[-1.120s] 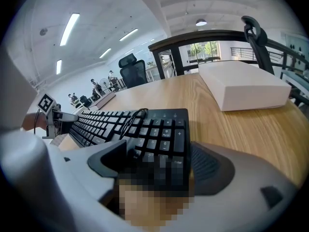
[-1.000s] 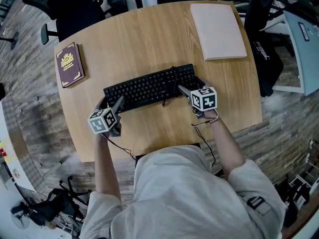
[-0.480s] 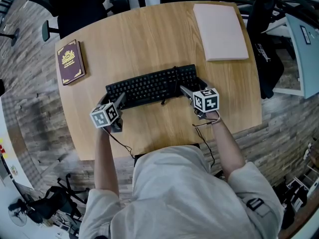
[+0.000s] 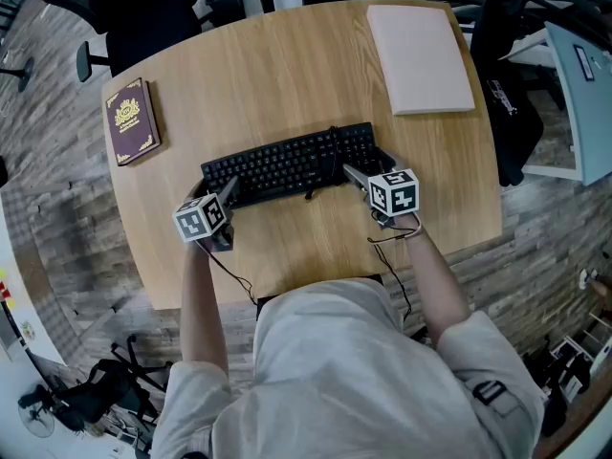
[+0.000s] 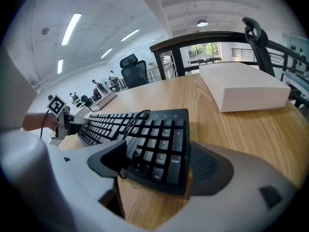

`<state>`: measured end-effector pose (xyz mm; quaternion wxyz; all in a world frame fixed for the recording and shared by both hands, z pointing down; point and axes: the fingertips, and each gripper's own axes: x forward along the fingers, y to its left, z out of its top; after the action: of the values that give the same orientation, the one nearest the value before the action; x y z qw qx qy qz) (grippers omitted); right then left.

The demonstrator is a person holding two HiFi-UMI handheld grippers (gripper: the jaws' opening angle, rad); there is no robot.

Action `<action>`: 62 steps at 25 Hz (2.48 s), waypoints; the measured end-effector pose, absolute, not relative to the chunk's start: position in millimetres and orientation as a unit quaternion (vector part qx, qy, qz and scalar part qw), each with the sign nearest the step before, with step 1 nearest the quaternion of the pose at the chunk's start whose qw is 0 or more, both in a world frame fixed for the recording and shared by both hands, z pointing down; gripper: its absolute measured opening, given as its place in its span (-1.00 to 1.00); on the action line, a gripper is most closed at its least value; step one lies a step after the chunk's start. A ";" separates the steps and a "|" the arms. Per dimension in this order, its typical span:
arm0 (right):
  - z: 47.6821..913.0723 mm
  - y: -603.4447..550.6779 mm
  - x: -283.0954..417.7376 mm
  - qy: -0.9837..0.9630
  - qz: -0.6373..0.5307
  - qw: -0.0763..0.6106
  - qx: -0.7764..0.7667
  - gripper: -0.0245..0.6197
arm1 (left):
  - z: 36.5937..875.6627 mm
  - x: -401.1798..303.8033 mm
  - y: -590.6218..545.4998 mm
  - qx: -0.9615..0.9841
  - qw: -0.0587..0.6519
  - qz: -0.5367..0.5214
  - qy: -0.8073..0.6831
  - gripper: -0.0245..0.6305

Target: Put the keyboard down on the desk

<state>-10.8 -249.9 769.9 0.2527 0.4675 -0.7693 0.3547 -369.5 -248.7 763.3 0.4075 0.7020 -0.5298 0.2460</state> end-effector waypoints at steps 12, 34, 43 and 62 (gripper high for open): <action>772.5 -250.7 -4.2 -0.771 0.346 0.248 0.473 0.26 | 769.0 -377.2 -241.7 0.694 0.404 0.253 -0.540 0.31; 723.0 -217.2 -41.9 -0.840 0.246 0.242 0.420 -0.91 | 702.3 -308.1 -136.6 0.655 0.392 0.121 -0.634 -0.89; 705.4 -193.3 -70.7 -0.850 0.210 0.255 0.410 -0.91 | 693.6 -299.1 -130.6 0.684 0.387 0.113 -0.608 -0.89; 615.6 -179.4 -141.9 -0.868 0.148 0.194 0.432 -0.91 | 584.6 -303.9 -160.9 0.777 0.264 0.069 -0.567 -0.89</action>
<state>-141.9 -179.4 615.6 0.1943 0.4315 -0.8684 0.1482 -303.9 -160.9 584.6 0.2635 0.7771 -0.5673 0.0694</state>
